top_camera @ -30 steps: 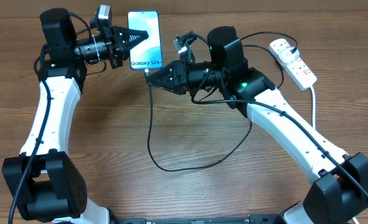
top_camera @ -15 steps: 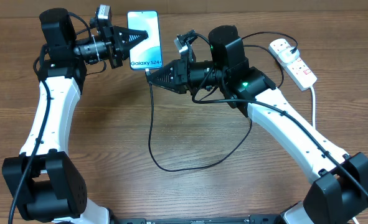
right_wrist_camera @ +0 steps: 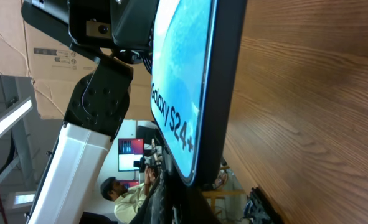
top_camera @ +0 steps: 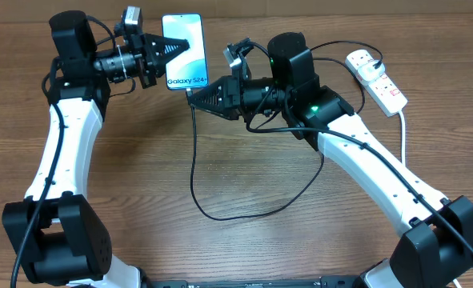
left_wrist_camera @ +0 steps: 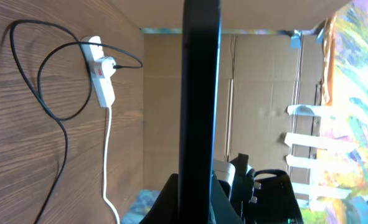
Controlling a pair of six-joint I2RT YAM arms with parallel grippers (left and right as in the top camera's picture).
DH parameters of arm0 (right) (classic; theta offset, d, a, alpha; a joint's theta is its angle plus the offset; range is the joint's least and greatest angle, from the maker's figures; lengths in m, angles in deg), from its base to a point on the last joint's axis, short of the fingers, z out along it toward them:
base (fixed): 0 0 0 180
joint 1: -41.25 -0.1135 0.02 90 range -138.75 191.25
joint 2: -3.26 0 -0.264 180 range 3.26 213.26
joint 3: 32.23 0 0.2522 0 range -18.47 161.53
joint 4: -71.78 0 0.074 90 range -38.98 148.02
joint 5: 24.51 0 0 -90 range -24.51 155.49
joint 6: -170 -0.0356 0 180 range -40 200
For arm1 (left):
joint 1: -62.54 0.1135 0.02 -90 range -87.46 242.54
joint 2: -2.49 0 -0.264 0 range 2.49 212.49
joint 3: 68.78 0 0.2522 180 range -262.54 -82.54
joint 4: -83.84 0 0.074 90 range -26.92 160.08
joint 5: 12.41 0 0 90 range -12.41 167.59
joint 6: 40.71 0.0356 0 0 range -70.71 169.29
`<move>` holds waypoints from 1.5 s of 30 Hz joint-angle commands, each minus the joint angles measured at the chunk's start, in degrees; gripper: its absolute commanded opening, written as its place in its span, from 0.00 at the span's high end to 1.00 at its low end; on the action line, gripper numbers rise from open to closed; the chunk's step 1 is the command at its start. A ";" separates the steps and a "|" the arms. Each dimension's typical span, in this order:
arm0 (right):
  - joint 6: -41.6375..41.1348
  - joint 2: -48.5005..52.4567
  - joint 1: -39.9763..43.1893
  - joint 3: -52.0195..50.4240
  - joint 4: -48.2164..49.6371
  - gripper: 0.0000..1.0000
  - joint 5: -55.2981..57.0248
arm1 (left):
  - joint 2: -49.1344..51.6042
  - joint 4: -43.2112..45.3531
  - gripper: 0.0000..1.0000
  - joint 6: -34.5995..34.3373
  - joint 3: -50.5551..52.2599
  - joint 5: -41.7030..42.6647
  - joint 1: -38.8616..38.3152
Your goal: Plug charger to phone and switch on socket
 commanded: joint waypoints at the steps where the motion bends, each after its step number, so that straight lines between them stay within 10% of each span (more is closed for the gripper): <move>1: -0.24 0.46 1.20 0.35 0.85 0.96 5.70 | -0.48 0.20 0.96 3.15 -0.85 11.08 -0.20; 45: 0.20 0.50 2.49 0.35 2.40 0.96 7.67 | -0.46 0.13 0.96 4.35 -0.85 15.61 -1.90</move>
